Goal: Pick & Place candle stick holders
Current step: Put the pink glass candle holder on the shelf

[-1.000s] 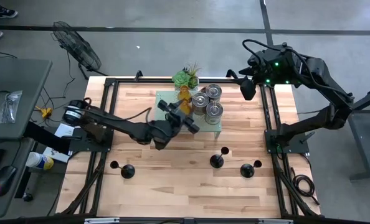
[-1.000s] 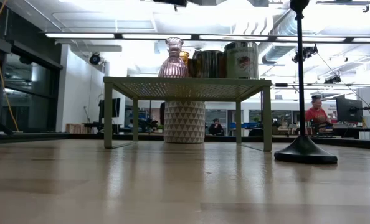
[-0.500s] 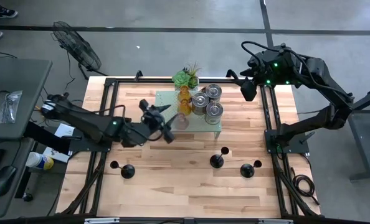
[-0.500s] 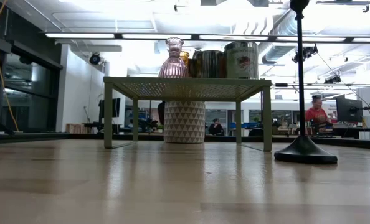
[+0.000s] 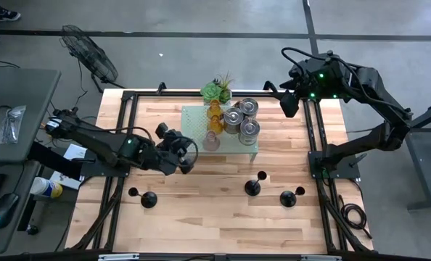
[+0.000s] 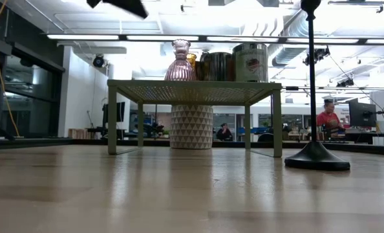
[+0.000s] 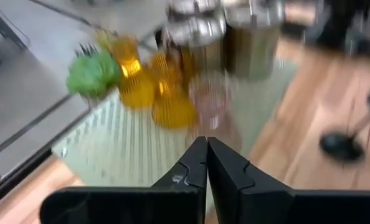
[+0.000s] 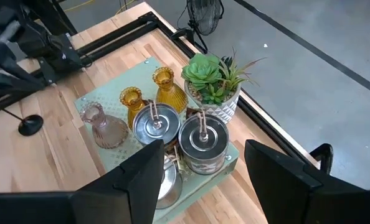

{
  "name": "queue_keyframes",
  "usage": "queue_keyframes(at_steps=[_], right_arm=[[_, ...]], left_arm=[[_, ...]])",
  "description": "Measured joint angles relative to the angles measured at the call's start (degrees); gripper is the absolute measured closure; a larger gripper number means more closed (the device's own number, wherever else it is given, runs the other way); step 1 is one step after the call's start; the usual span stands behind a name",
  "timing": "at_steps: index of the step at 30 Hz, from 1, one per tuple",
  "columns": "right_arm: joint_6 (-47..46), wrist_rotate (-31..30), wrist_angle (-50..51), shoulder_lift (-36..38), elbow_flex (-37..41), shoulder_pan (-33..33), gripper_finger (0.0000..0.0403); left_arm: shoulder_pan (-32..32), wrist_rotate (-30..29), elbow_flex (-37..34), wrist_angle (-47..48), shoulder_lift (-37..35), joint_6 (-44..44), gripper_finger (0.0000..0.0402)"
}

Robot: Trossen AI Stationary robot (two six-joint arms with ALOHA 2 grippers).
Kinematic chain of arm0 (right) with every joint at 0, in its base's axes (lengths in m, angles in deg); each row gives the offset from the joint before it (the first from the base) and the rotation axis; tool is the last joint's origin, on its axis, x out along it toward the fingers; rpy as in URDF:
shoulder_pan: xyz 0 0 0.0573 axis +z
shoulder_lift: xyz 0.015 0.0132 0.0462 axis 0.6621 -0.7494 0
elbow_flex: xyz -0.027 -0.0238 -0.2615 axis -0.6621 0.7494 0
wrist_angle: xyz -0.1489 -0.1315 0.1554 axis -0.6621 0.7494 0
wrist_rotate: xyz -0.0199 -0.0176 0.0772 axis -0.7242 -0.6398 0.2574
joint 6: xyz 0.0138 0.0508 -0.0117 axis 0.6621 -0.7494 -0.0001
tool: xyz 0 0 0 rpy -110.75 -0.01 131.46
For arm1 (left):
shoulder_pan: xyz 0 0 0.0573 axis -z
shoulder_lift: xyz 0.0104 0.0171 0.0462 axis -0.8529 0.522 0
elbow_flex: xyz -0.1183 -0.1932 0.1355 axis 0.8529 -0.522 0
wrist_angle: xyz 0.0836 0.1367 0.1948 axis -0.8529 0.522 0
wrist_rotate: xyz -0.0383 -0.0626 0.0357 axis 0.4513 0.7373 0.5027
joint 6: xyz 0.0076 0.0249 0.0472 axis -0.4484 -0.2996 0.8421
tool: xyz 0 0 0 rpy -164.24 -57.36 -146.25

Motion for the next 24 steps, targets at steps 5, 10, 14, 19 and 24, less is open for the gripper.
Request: queue_keyframes(at_steps=[5, 10, 14, 19, 24], right_arm=[[-1.90, 0.00, 0.00, 0.00, 0.00, 0.58, 0.0187], [-6.84, 0.37, 0.02, -0.15, 0.00, 0.65, 0.0187], [-9.77, 0.17, 0.02, -0.15, 0.00, 0.65, 0.0187], [-10.55, 0.13, -0.13, -0.33, 0.00, 0.65, 0.0187], [-10.96, -0.01, -0.17, -0.52, 0.00, 0.65, 0.0187]], left_arm=[[0.00, 6.98, -1.68, 9.98, -0.07, 2.73, 0.0400], [-0.02, 10.27, -9.22, 7.42, -3.87, 9.21, 0.0401], [-0.02, 11.09, -16.94, -1.47, -11.22, 14.52, 0.0401], [-1.15, 17.72, -26.25, -18.94, -23.18, 25.31, 0.0401], [-6.81, 28.04, -34.28, -29.29, -29.25, 30.43, 0.0401]])
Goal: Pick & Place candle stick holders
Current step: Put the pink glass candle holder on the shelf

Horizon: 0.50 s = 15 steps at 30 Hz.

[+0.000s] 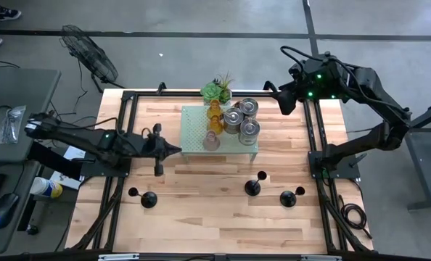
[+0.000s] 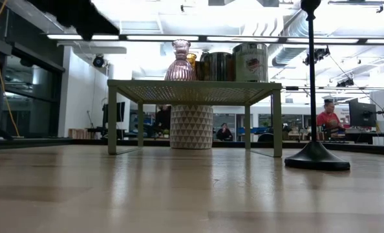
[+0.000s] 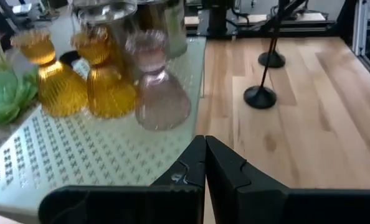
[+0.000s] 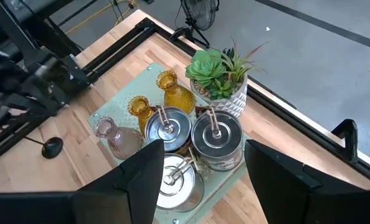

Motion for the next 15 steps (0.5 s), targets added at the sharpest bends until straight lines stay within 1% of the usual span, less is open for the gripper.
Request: queue_keyframes(at_steps=[4, 7, 10, 12, 15], right_arm=[[-1.05, -0.01, -0.15, -0.02, 0.00, -0.01, 0.0187], [-1.15, -0.01, -0.22, -0.02, 0.00, -0.01, 0.0187], [-1.27, -0.01, -0.22, -0.03, 0.00, 0.01, 0.0187], [-1.27, -0.01, -0.20, -0.07, 0.00, -0.01, 0.0187], [-1.27, 0.00, -0.21, -0.09, 0.00, -0.01, 0.0187]], left_arm=[[-4.05, 6.87, -3.83, -5.80, 0.82, 1.63, 0.0401], [-5.94, 9.83, -5.26, -11.47, 2.75, 2.95, 0.0401], [-7.65, 9.65, -5.53, -14.50, 5.87, 4.11, 0.0402], [-8.74, 8.46, -5.54, -16.15, 7.87, 4.30, 0.0401], [-10.10, 7.90, -5.39, -21.10, 11.44, 4.29, 0.0401]])
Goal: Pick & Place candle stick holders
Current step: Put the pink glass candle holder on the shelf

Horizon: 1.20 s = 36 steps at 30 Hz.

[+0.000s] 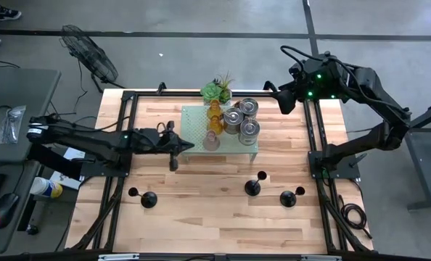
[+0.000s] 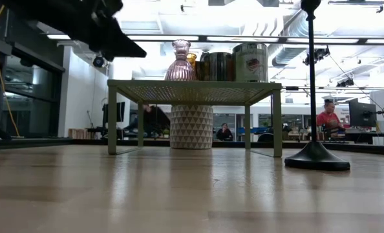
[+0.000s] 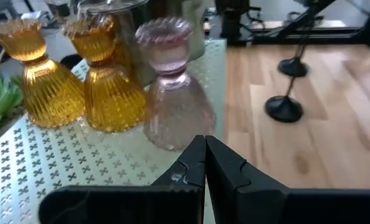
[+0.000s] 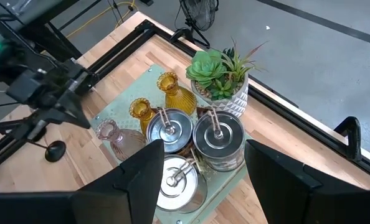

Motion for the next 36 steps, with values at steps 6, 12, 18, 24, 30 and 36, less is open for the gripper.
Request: queue_keyframes(at_steps=[6, 12, 18, 24, 30, 36], right_arm=[[0.00, 0.01, 0.00, 0.00, 0.00, 0.00, 0.0187], [-0.92, 0.01, 0.01, 0.00, 0.00, 0.00, 0.0187], [-0.98, 0.03, 0.01, 0.00, 0.00, 0.01, 0.0187], [-1.01, 0.02, 0.01, 0.00, 0.00, 0.00, 0.0187], [-1.01, 0.01, 0.01, 0.00, 0.00, 0.00, 0.0187], [-0.90, 0.01, 0.01, 0.00, 0.00, 0.00, 0.0187]], left_arm=[[-1.21, -1.04, -0.04, -5.22, 5.62, -0.01, 0.0401], [-1.12, -1.56, 0.01, -6.01, 7.75, -0.21, 0.0401], [-1.12, -4.07, 0.03, -10.03, 11.01, -0.43, 0.0401], [-1.14, -5.19, 0.03, -12.08, 13.32, -1.49, 0.0401], [-1.14, -5.17, 0.03, -12.73, 13.94, -1.52, 0.0401], [-1.14, -5.56, 0.03, -12.91, 13.94, -1.52, 0.0401]])
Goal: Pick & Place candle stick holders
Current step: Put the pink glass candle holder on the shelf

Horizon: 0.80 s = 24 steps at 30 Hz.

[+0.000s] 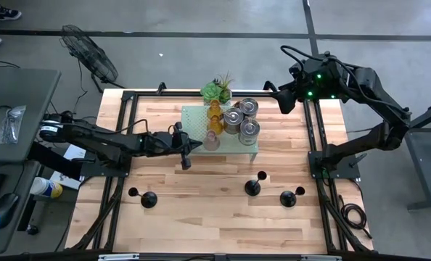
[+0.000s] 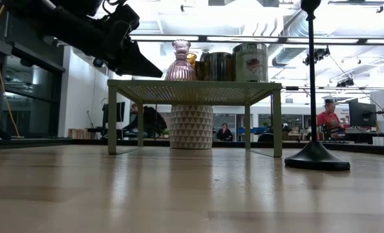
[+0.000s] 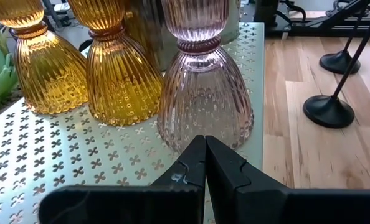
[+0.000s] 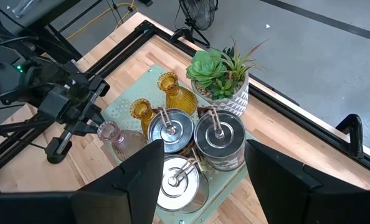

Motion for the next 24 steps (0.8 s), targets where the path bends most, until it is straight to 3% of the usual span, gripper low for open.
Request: queue_keyframes(at_steps=[24], right_arm=[[-0.59, 0.04, 0.00, -0.02, 0.00, 0.00, 0.0187]], left_arm=[[0.00, -0.33, 0.00, -1.75, -0.04, 1.82, 0.0401]])
